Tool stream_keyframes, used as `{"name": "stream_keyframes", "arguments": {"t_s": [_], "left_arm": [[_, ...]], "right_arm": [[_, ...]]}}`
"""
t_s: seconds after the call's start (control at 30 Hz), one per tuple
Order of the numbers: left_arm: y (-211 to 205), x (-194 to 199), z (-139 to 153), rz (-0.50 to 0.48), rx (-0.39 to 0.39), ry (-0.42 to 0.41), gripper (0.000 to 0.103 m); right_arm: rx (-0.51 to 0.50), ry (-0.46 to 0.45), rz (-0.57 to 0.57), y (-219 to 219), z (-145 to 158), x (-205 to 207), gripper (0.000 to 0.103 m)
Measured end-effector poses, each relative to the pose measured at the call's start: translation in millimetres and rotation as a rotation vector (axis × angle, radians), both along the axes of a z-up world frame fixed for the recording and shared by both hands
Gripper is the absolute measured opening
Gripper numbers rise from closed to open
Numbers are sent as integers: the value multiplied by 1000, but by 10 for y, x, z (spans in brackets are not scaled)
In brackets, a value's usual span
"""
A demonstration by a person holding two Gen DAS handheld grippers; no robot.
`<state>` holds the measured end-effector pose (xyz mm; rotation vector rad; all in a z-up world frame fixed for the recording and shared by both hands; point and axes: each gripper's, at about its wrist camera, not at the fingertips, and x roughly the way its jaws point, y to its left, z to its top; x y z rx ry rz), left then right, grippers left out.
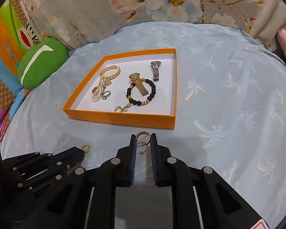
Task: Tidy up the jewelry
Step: 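Grasp the gold charm pendant with the left tool while the right tool grasps the gold hoop earring, then lower the pendant and hoop earring into the box and open both tools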
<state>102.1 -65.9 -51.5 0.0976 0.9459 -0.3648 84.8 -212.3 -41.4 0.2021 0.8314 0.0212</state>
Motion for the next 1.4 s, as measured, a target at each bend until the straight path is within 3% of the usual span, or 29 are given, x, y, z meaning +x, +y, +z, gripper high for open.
{"name": "stream_keyframes", "arguments": {"t_s": [0.43,0.93,1.4], "left_arm": [[52,36,294,7,-19,-62,3],[473,385,705,112,-16,-162,3],[-12,1008,827,61,-8,-206,3]], "right_arm": [[-4,-40,-5,-55,187,17,13],[-4,-95,-1,-116,432,191,13],[2,-107,32,-41,556,955,13]]}}
